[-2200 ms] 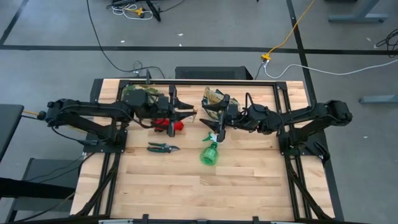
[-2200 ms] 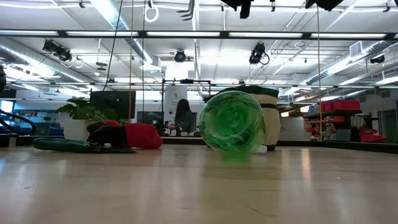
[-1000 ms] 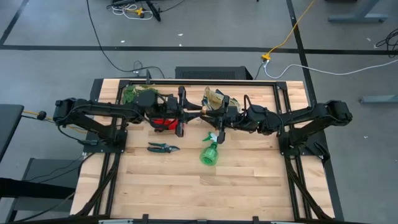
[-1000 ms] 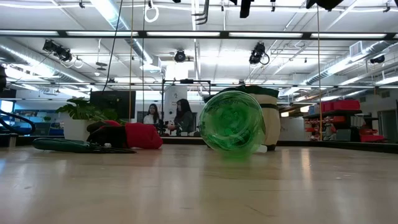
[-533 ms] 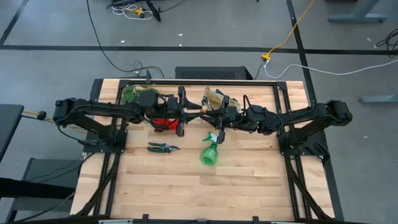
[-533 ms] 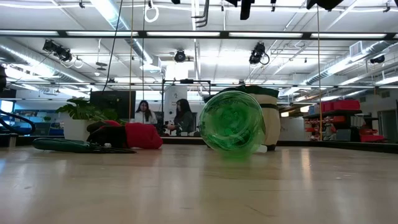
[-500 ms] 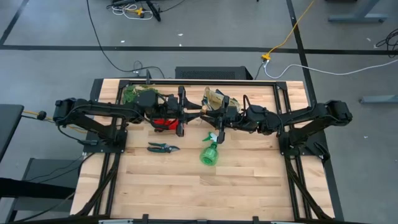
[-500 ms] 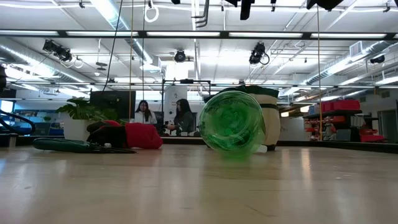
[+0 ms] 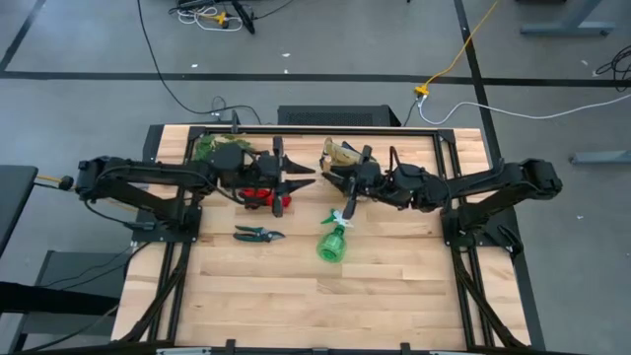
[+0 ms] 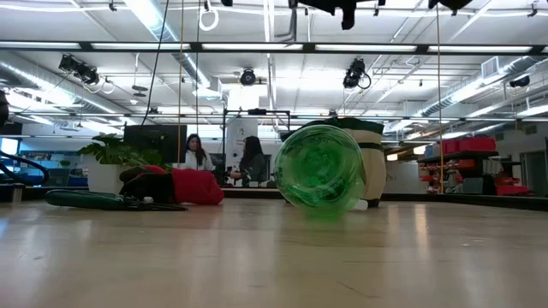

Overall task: Pick & Place Garden tools in Gardening bag
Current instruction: Put the brown hand rake into the patterned white gardening bag

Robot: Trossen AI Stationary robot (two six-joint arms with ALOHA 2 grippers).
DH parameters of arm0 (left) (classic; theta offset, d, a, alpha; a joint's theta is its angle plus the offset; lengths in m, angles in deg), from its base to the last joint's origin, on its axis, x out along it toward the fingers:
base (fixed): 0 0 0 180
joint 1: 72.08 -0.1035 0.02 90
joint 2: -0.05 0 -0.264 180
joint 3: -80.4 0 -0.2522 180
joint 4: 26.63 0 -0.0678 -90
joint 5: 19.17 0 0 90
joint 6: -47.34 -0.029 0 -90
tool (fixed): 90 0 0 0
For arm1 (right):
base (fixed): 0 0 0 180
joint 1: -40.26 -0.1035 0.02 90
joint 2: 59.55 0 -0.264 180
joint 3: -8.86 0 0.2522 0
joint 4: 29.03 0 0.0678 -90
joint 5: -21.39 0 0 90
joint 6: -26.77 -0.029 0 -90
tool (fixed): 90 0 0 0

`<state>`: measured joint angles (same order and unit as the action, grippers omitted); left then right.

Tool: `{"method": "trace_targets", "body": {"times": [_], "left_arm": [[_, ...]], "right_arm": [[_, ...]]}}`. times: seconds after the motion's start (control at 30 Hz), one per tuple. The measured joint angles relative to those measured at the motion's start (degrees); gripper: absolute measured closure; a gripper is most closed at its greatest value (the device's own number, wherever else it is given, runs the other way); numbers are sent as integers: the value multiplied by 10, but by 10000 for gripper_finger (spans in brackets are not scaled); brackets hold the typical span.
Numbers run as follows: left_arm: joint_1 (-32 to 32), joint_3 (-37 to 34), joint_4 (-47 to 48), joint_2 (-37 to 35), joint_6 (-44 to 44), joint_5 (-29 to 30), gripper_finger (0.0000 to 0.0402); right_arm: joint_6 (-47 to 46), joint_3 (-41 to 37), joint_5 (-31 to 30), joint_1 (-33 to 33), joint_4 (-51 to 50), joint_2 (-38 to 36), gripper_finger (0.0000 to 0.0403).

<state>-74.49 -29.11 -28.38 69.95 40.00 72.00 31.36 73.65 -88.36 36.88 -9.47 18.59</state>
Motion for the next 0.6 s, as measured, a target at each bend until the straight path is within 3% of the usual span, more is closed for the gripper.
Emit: {"method": "trace_targets", "body": {"times": [0.17, 0.6], "left_arm": [[0, 0, 63, -29, 2, 2, 299], [-1, 0, 200, -63, 4, 18, 299]], "right_arm": [[-3, 0, -38, 11, -56, -12, 360], [-70, 0, -38, 73, -168, -36, 360]]}}
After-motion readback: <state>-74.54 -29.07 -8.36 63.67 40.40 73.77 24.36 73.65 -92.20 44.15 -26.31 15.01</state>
